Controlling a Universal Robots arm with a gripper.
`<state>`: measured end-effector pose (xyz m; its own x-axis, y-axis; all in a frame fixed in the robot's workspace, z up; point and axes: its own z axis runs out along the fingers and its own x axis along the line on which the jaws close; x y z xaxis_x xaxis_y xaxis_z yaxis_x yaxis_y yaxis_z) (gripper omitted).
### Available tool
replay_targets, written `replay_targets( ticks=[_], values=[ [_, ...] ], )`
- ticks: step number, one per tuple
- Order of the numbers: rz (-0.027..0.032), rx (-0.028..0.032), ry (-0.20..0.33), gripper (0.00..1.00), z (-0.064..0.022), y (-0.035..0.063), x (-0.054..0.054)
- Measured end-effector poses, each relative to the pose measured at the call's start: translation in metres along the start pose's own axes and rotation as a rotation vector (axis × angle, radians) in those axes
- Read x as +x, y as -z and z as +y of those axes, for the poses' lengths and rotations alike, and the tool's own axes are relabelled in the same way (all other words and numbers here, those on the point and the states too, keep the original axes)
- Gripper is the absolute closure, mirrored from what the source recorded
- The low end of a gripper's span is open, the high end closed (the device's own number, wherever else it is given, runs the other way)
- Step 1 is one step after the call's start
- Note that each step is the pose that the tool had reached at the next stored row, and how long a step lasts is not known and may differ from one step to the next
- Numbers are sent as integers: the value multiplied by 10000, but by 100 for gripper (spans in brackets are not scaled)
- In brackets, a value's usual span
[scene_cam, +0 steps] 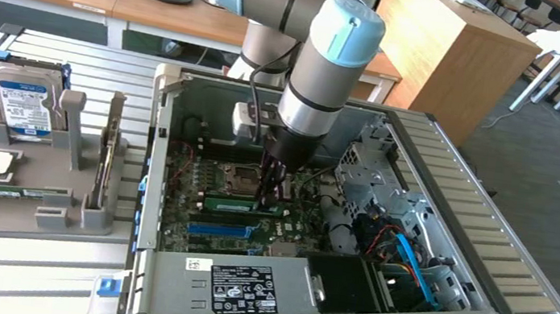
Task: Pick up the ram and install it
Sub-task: 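Insert the ram into the slot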
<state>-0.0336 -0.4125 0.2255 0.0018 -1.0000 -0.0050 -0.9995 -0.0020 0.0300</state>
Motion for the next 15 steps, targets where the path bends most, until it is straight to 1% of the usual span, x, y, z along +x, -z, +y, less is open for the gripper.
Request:
replay_targets(
  ticks=[4,6,8,14,15],
  values=[
    [-2,1,0,69,0,6,0],
    [0,0,0,69,1,33,0],
    [0,0,-1,69,4,116,0],
    [0,1,0,69,9,307,-1],
    [0,1,0,69,10,364,-2]
  ],
)
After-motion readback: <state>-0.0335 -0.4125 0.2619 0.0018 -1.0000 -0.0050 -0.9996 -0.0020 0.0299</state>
